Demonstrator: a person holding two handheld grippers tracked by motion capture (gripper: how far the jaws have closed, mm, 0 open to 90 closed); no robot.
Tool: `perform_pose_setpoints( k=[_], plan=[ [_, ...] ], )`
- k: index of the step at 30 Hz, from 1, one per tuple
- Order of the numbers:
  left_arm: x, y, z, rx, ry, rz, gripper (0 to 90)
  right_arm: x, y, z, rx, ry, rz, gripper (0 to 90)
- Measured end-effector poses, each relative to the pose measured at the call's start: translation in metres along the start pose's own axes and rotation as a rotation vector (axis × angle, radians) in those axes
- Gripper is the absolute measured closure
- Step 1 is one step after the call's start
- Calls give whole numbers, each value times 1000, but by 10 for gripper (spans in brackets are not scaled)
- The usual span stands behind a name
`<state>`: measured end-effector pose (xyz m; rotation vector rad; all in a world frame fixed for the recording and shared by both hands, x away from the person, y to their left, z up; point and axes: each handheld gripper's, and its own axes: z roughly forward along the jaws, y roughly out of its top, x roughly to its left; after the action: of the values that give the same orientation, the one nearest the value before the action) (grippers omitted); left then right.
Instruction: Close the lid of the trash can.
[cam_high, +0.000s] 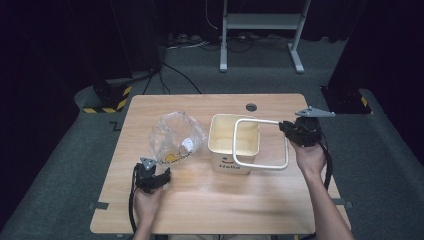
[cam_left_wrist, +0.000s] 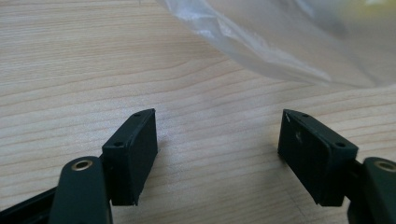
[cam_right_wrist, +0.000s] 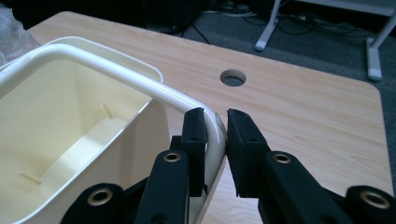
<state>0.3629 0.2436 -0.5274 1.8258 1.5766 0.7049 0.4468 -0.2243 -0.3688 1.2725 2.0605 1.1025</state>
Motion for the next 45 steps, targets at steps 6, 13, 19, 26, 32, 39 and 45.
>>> perform_pose_setpoints(
  k=[6, 13, 19, 26, 32, 39, 45],
  plan=[
    [0, 0, 0, 0, -1, 1, 282, 5, 3, 6, 5, 8, -4, 779],
    [0, 0, 0, 1, -1, 2, 282, 9, 7, 11, 32, 11, -13, 779],
    [0, 0, 0, 1, -1, 2, 281, 11, 11, 13, 15, 31, -3, 780],
    [0, 0, 0, 1, -1, 2, 281, 17, 19, 20, 19, 54, -2, 780],
    [0, 0, 0, 1, -1, 2, 281, 20, 23, 26, 21, 53, 3, 780],
    [0, 0, 0, 1, -2, 2, 281, 23, 28, 31, 24, 49, 5, 780],
    [0, 0, 0, 1, -1, 2, 281, 25, 29, 35, 22, 66, 21, 779]
  ],
)
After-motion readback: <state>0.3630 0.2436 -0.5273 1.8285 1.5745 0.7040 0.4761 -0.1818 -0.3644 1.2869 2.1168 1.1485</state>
